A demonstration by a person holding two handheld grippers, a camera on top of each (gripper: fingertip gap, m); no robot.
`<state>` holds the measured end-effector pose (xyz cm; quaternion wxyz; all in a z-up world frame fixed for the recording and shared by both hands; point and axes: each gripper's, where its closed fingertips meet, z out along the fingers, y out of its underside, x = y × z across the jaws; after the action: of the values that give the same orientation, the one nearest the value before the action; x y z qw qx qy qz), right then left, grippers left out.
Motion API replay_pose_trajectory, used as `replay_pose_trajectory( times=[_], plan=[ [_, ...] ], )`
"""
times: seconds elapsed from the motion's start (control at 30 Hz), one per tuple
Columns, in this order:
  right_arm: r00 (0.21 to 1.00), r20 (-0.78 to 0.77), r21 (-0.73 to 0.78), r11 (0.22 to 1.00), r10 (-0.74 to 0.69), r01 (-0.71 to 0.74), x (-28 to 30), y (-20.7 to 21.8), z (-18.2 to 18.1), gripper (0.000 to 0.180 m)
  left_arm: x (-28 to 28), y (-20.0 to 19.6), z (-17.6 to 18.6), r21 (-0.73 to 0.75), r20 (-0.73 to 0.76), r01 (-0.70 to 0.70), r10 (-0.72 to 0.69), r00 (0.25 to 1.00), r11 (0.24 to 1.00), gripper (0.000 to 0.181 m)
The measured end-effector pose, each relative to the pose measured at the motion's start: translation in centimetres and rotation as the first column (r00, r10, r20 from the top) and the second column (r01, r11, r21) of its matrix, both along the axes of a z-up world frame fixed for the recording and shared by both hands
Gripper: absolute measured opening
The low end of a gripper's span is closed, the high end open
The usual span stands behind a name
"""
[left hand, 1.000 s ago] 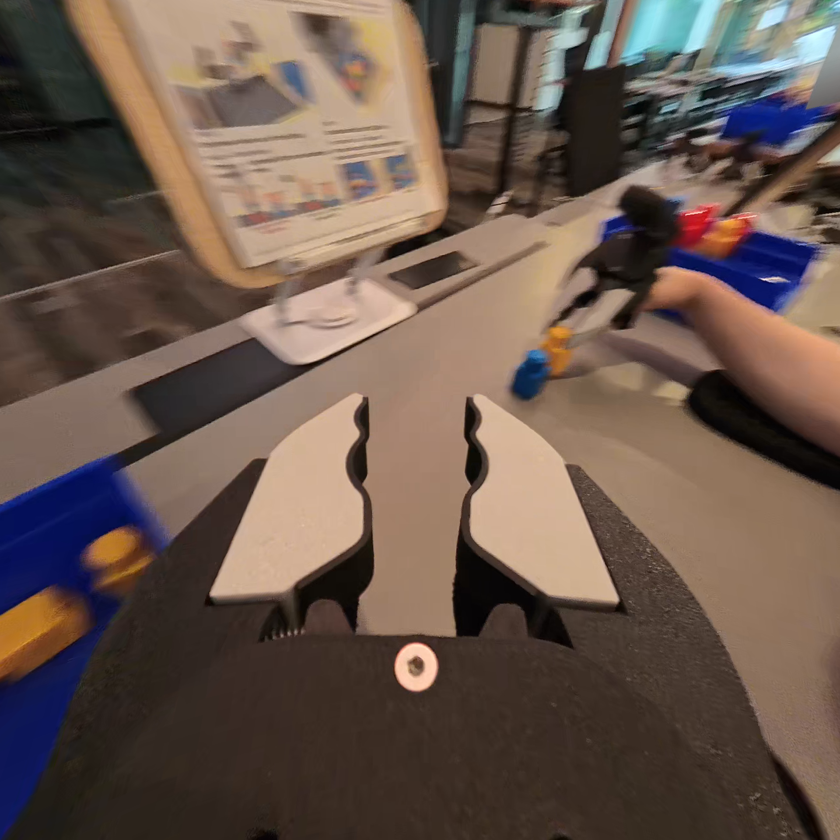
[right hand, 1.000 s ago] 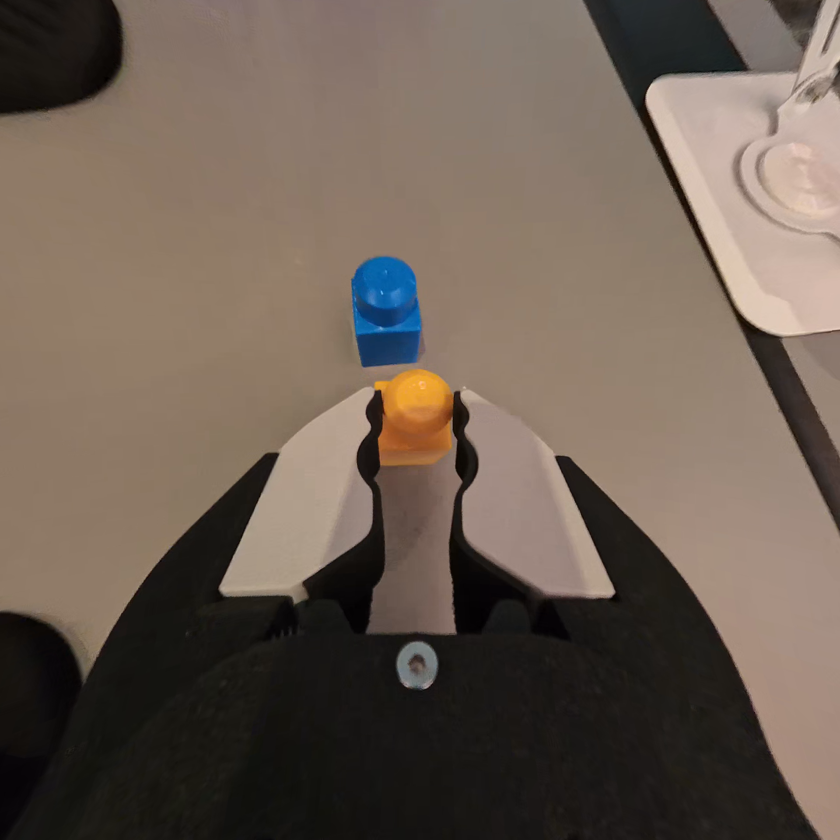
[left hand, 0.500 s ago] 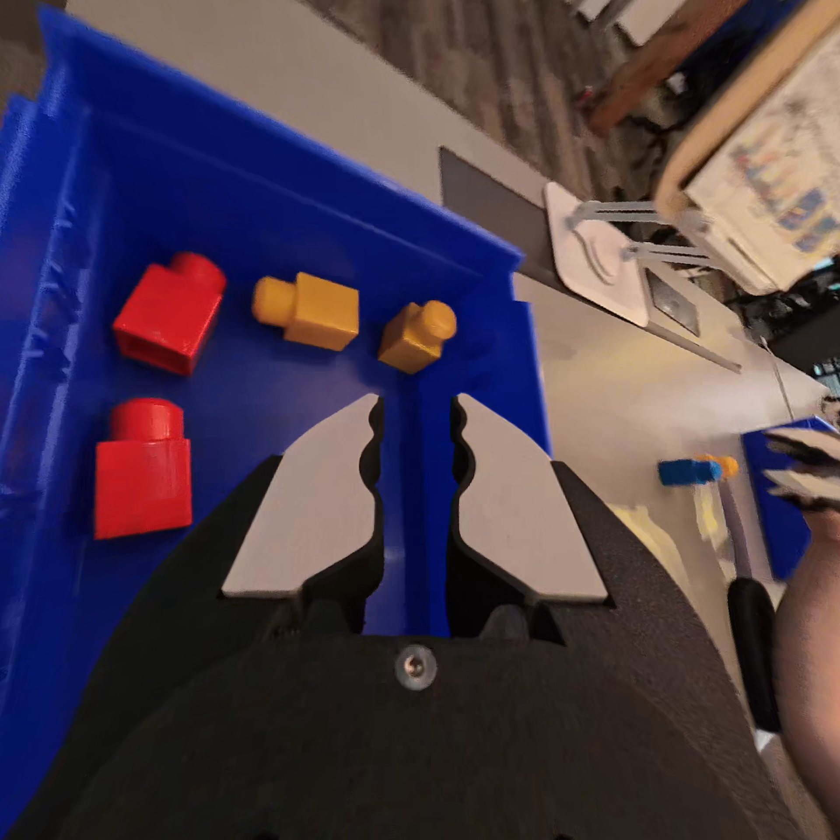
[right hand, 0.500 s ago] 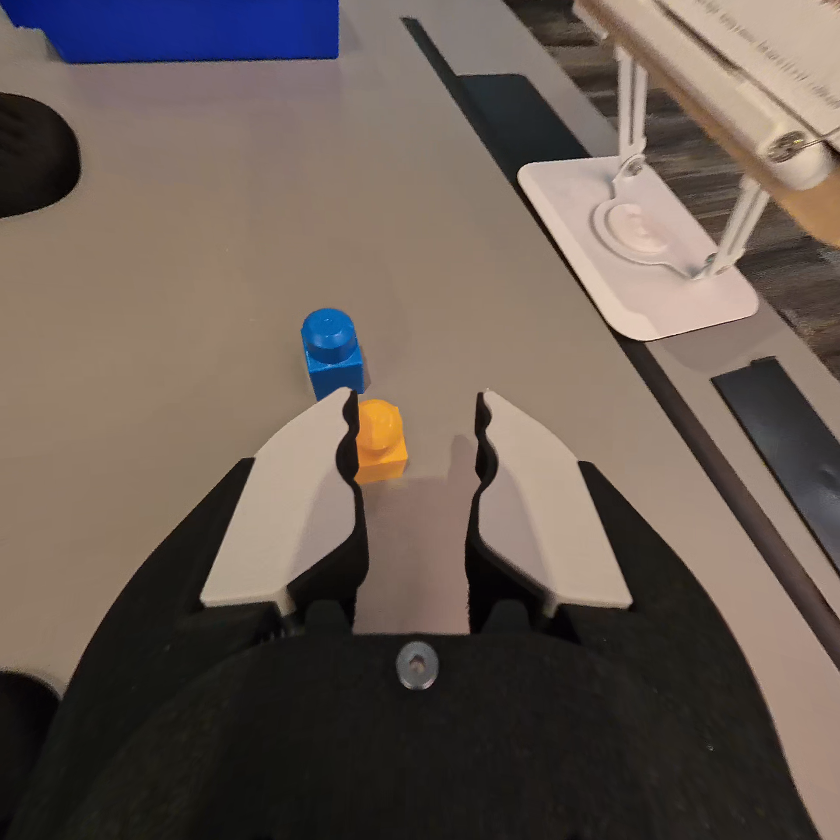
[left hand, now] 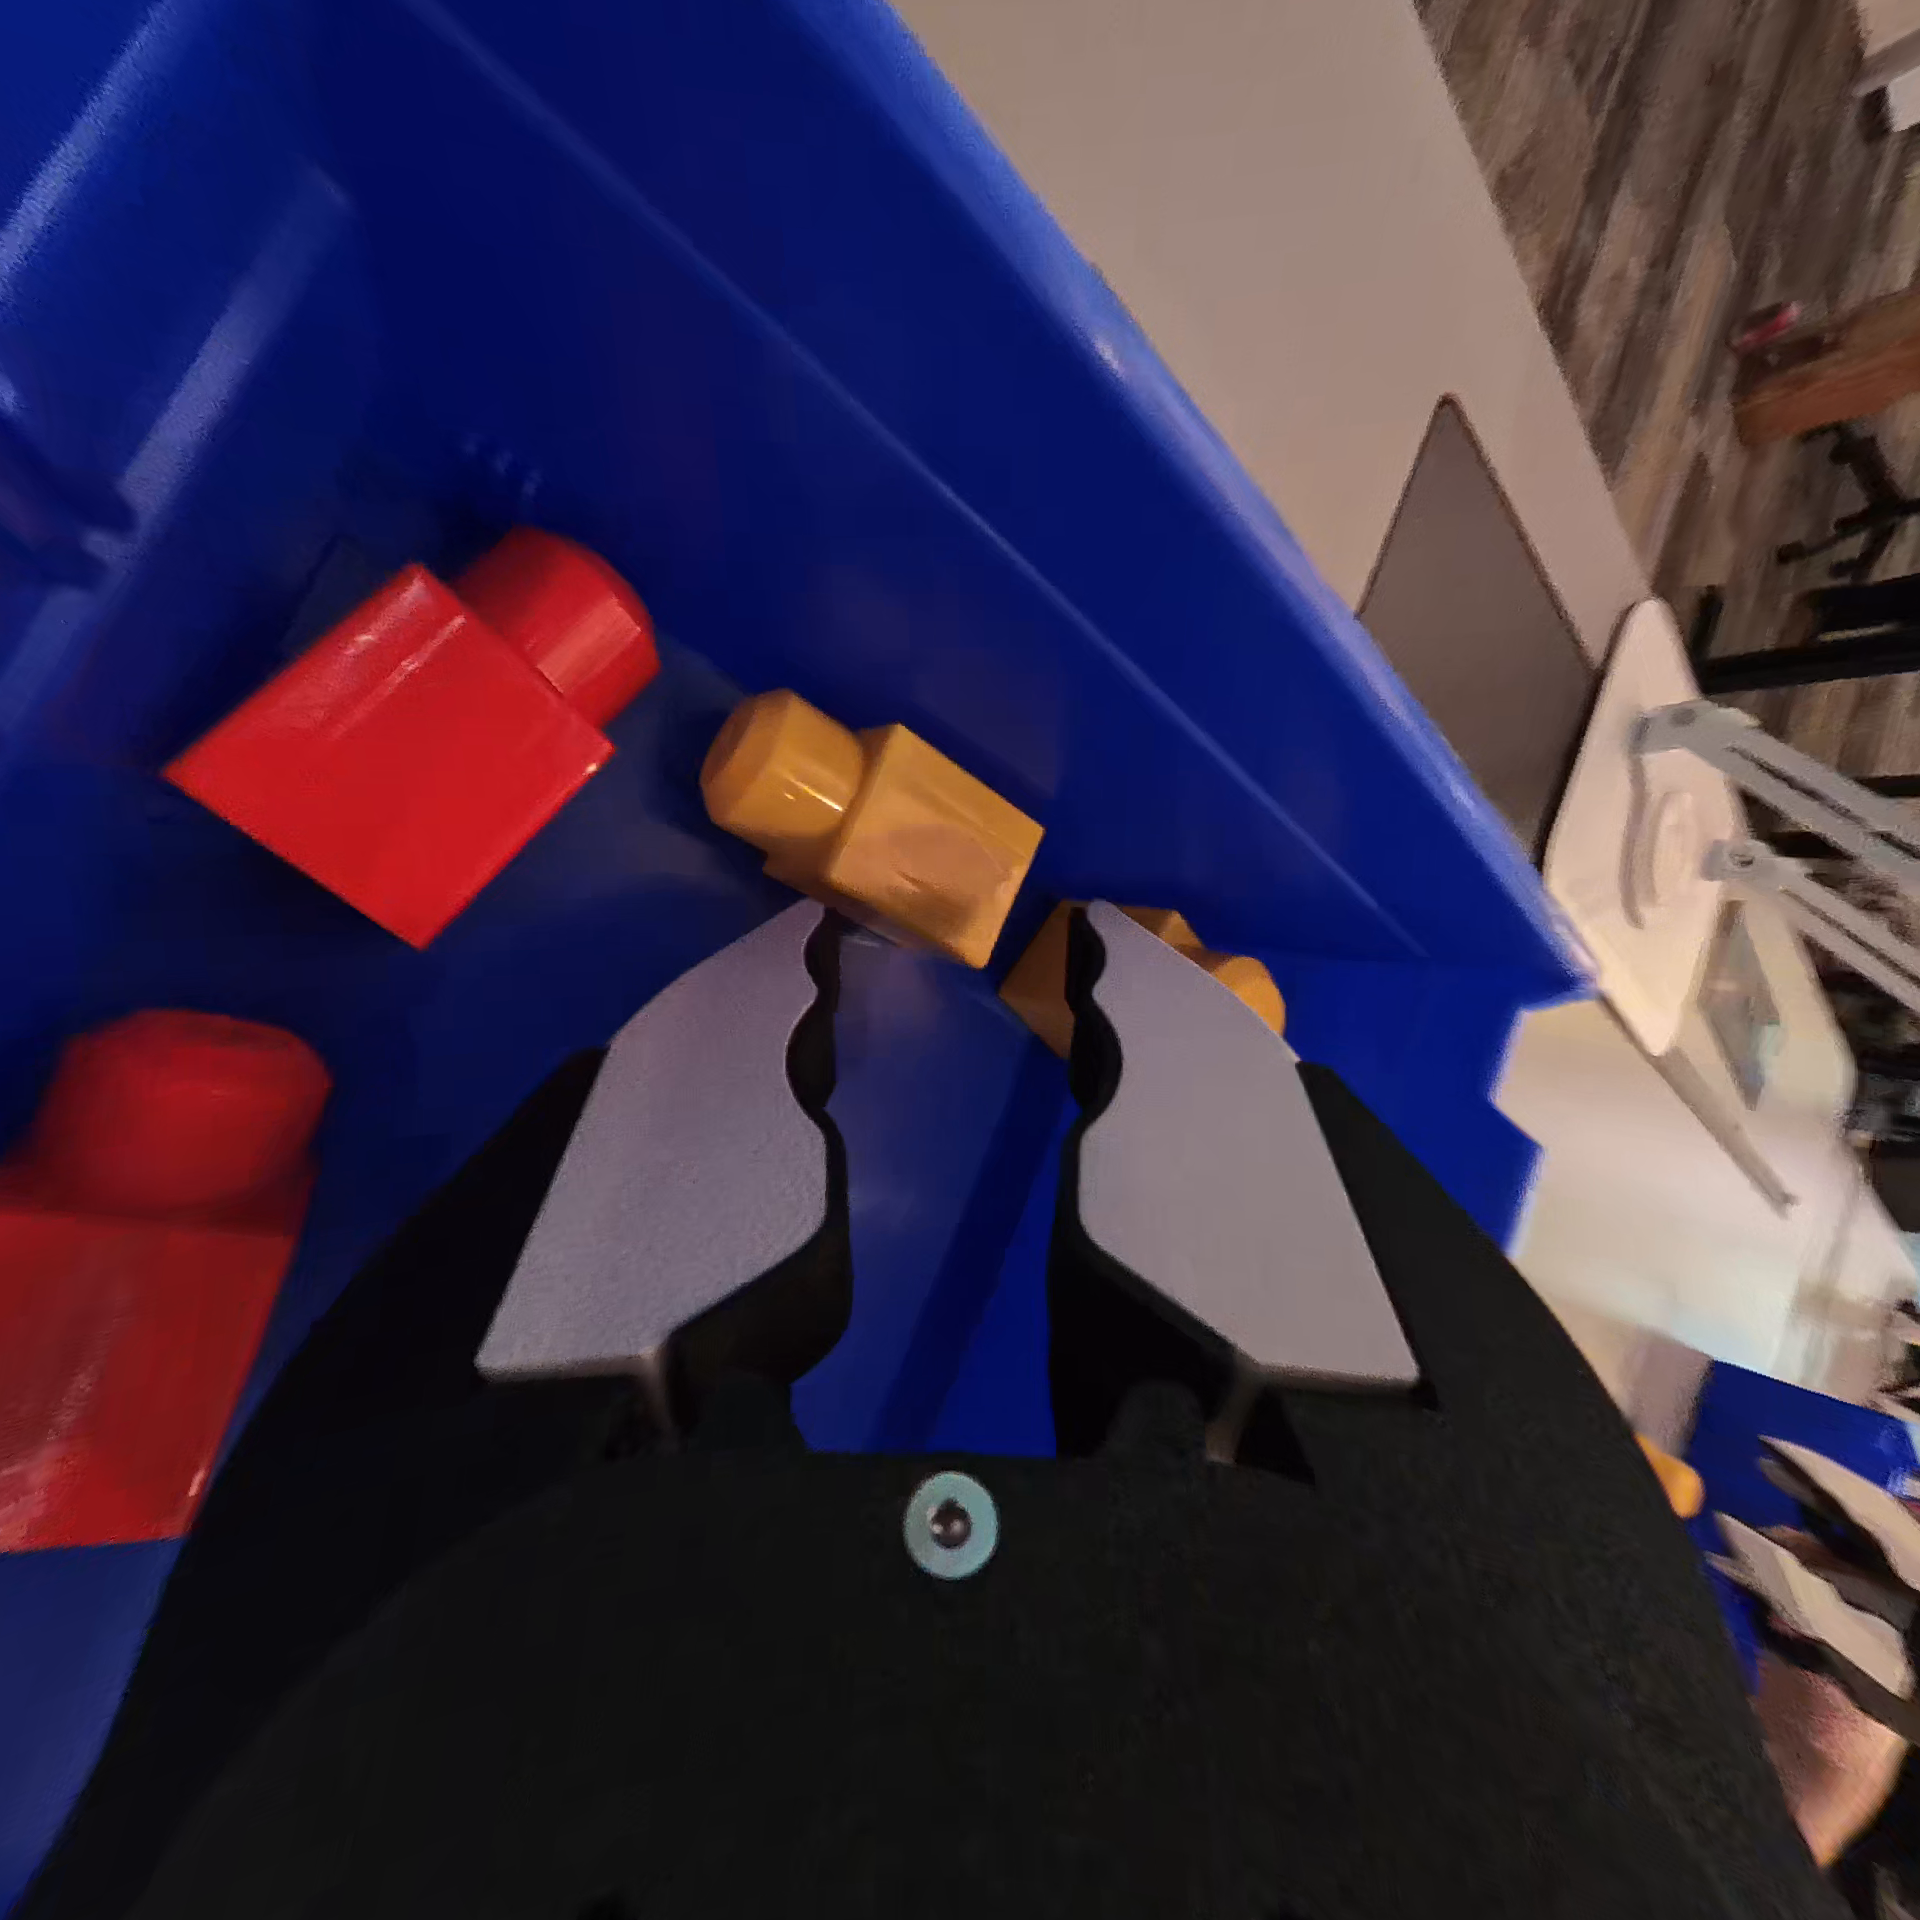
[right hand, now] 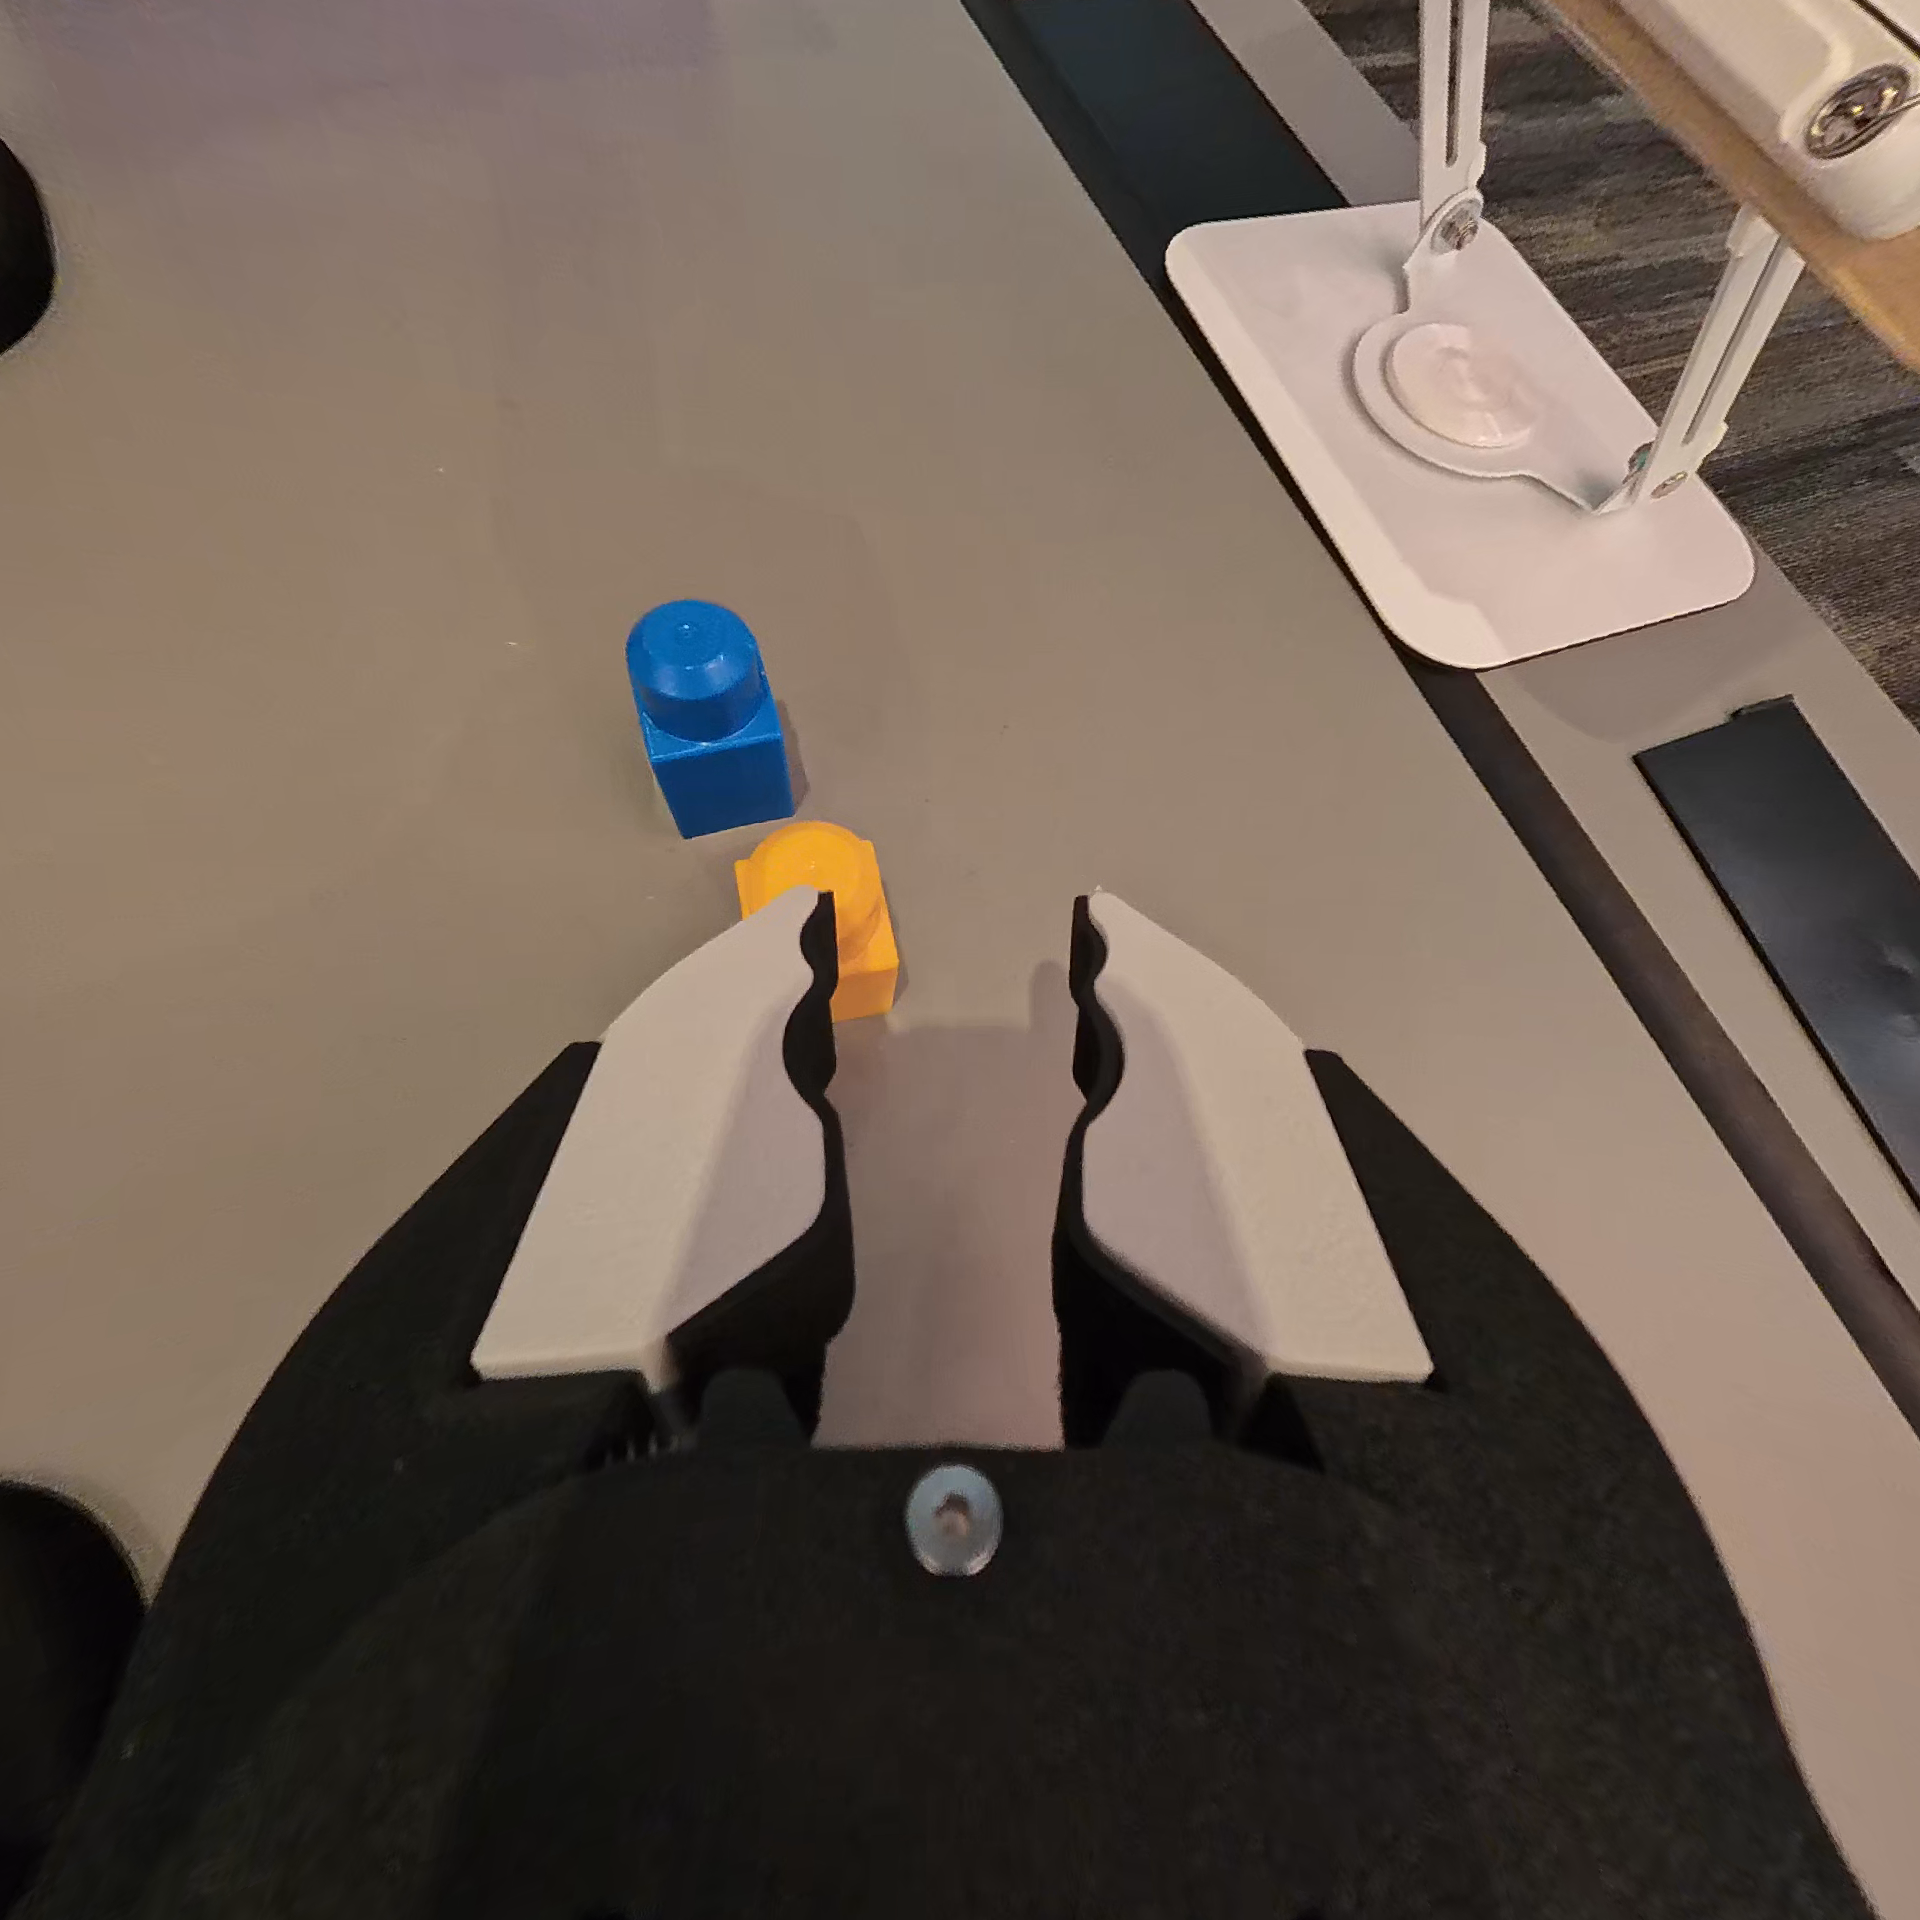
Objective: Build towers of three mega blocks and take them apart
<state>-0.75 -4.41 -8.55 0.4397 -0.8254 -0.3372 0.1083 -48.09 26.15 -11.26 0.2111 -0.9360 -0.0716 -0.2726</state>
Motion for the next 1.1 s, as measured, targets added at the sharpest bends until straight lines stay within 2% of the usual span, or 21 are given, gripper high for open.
replay_pose_trajectory(
  times=[0.1,0.2,0.53,0.6,0.67,0.77,0.9,0.97,1.07,1.1],
  plan=[
    [1.0,-0.009,-0.002,1.0,-0.001,0.001,0.1,0.0,0.0,0.041,-0.7,0.1,-1.3,-0.037,-0.179,0.049,-0.055,0.982,0.998,0.045],
    [1.0,-0.016,-0.005,1.0,0.004,-0.004,-0.1,-0.1,0.0,0.04,-0.6,0.2,-1.2,-0.041,-0.214,0.079,-0.086,0.973,0.996,0.04],
    [1.0,-0.012,-0.026,0.999,0.025,-0.025,-0.5,-0.2,-0.3,0.039,-1.6,-2.4,-1.3,-0.154,-0.119,0.295,-0.314,0.942,0.943,0.037],
    [1.0,-0.018,-0.026,0.999,0.024,-0.025,-0.5,-0.2,-0.3,0.039,-2.8,-2.4,-0.9,-0.148,-0.148,0.304,-0.325,0.934,0.941,0.031],
    [0.999,-0.023,-0.028,0.999,0.025,-0.025,-0.6,-0.2,-0.3,0.039,-2.4,-1.7,0.5,-0.075,-0.101,0.281,-0.288,0.952,0.957,0.03],
    [0.999,-0.025,-0.036,0.999,0.024,-0.025,-0.6,-0.1,-0.4,0.039,-1.1,-0.8,1.7,-0.011,-0.032,0.215,-0.215,0.976,0.977,0.039],
    [0.999,-0.017,-0.05,0.998,0.029,-0.03,-0.8,-0.3,-0.6,0.038,-1.3,-1.3,-0.9,-0.135,-0.219,0.182,-0.208,0.953,0.974,0.061],
    [0.999,-0.016,-0.05,0.998,0.028,-0.029,-0.7,-0.3,-0.6,0.038,-1.2,-1.3,-1.9,-0.163,-0.284,0.171,-0.212,0.935,0.972,0.064],
    [0.999,-0.02,-0.054,0.998,0.027,-0.028,-0.6,-0.3,-0.6,0.037,-0.4,-1.0,-2.8,-0.176,-0.327,0.178,-0.228,0.917,0.968,0.061],
    [0.999,-0.021,-0.057,0.998,0.028,-0.029,-0.6,-0.3,-0.7,0.037,-0.5,-1.0,-3.1,-0.185,-0.362,0.178,-0.236,0.902,0.966,0.054]
  ],
)
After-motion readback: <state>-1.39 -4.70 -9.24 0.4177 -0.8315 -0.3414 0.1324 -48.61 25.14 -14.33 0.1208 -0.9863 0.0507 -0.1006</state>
